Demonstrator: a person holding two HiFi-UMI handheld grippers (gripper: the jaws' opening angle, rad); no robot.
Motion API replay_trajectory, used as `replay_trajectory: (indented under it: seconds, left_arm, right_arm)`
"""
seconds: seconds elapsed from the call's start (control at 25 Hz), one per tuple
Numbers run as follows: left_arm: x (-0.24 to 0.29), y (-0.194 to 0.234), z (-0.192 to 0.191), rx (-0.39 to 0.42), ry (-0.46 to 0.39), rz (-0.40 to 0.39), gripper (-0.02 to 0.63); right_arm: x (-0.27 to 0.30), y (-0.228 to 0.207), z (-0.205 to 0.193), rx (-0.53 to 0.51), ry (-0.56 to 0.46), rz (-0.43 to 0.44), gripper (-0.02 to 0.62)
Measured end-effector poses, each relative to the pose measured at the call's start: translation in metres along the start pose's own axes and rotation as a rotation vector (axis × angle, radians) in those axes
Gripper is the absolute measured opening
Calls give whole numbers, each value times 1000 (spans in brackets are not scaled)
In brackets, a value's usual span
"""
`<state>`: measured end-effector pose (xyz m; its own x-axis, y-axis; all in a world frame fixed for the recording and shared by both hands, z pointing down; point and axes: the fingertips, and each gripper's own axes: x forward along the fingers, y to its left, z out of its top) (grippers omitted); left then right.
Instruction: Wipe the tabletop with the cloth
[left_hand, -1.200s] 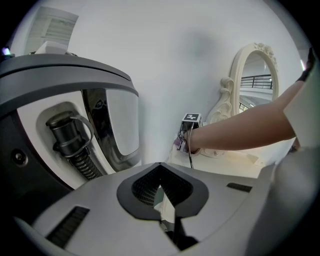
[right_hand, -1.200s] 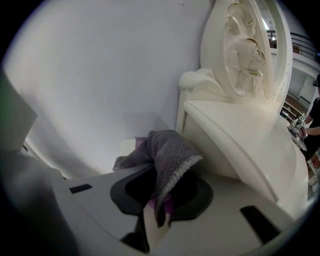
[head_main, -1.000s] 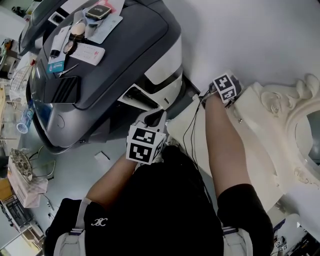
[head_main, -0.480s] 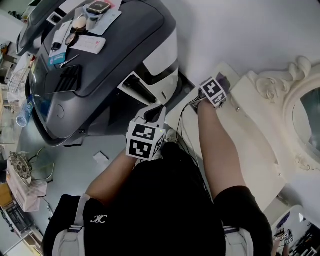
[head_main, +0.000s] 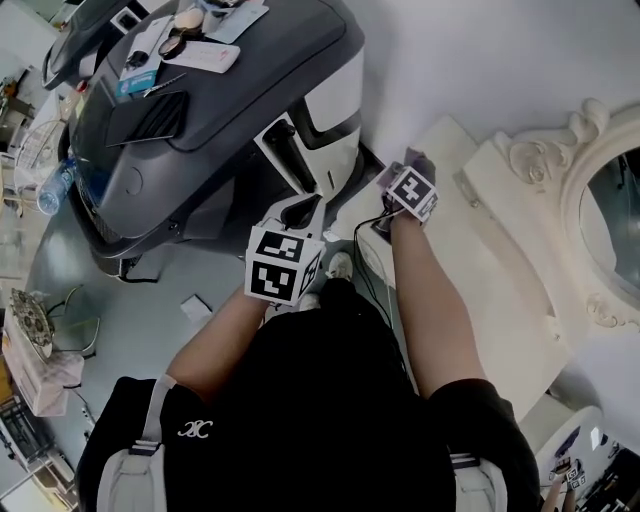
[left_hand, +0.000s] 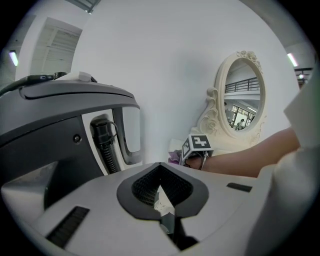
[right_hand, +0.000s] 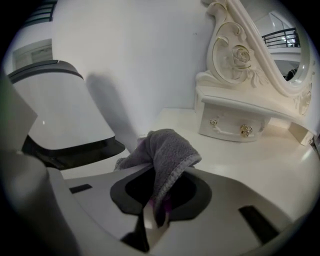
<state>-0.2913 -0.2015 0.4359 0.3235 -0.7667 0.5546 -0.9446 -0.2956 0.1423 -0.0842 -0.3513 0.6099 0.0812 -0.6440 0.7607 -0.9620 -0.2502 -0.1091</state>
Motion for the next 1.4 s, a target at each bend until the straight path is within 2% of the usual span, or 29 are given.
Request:
replay_trajectory:
  seconds: [0.28, 0.44, 0.56, 0.76, 1.0, 1.28, 1.4]
  left_arm:
    - [-32, -9, -23, 0, -11, -23, 0]
    - [-45, -21, -42, 2, 0, -57, 0]
    - [-50, -29, -53, 6, 7, -84, 0]
    - [-51, -45, -63, 27, 21, -133, 0]
    - [-41, -67, -64, 65, 40, -203, 0]
    - [-22, -112, -64, 125, 71, -305, 0]
    - [-15, -134, -63, 148, 76, -340, 0]
  right_arm:
    - [-37, 16, -46, -89, 13, 64, 66]
    - [-53, 5, -66, -21, -18, 27, 66]
    - [-61, -7, -73, 42, -5, 9, 66]
    - [-69, -39, -79, 117, 4, -35, 66]
    - [-80, -86, -84, 143, 0, -113, 66]
    - [-89, -145, -87, 231, -38, -147, 66]
    - [-94, -169, -90, 275, -64, -127, 66]
